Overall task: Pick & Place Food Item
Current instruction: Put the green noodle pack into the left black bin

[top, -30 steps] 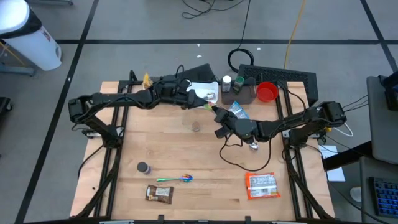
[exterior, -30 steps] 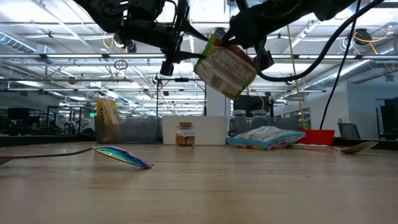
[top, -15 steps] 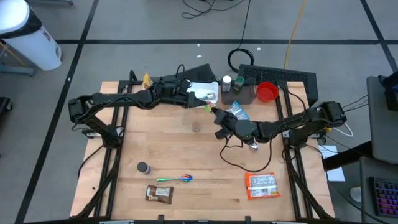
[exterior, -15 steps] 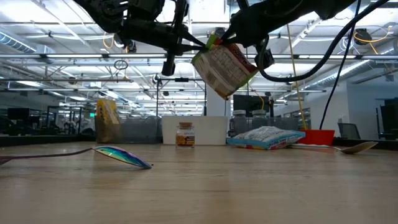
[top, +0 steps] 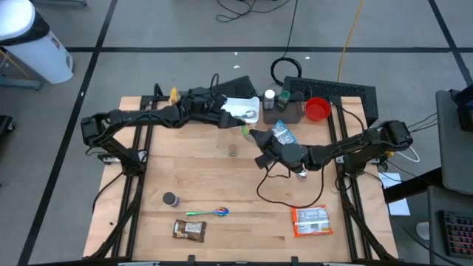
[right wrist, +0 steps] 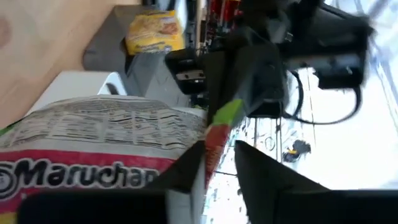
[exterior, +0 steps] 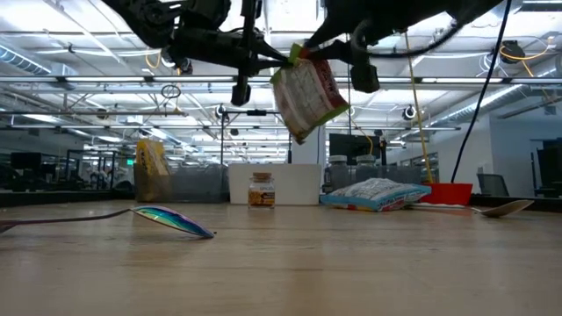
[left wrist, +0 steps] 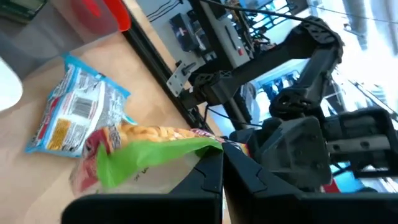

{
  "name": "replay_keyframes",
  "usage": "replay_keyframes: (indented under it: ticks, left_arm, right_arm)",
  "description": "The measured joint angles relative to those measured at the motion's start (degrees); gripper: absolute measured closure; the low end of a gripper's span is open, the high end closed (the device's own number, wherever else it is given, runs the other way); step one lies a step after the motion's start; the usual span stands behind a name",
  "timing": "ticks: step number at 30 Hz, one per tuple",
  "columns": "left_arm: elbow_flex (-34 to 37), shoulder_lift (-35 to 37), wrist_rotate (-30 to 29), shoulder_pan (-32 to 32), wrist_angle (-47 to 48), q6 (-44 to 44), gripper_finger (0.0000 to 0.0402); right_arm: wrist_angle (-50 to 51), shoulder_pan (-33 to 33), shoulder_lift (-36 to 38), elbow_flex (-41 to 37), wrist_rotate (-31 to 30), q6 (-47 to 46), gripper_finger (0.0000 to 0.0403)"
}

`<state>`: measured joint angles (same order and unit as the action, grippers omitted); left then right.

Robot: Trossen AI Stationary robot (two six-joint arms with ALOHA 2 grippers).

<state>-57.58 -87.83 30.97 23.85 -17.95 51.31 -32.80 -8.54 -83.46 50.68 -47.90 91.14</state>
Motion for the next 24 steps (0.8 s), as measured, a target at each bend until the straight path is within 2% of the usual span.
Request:
replay_keyframes:
  ticks: [7,12,18,24]
  left_arm:
    - [0.0,0.17,4.71,1.83,-1.86,-0.7,0.04]
    - [0.0,3.18,5.47,5.19,-0.96,-4.36,0.0401]
    - [0.0,9.94,5.37,10.99,5.07,-12.66,0.0401]
    - [0.0,17.87,4.99,17.03,16.68,-22.68,0.0401]
  right_arm:
    - [3.99,-0.28,5.16,0.02,0.11,-10.01,0.0226]
    - [13.48,-0.37,10.91,0.01,2.83,-24.82,0.0182]
    - [21.12,0.15,17.01,0.02,10.77,-41.85,0.0165]
    - [21.12,1.03,20.31,-2.55,13.68,-50.06,0.0173]
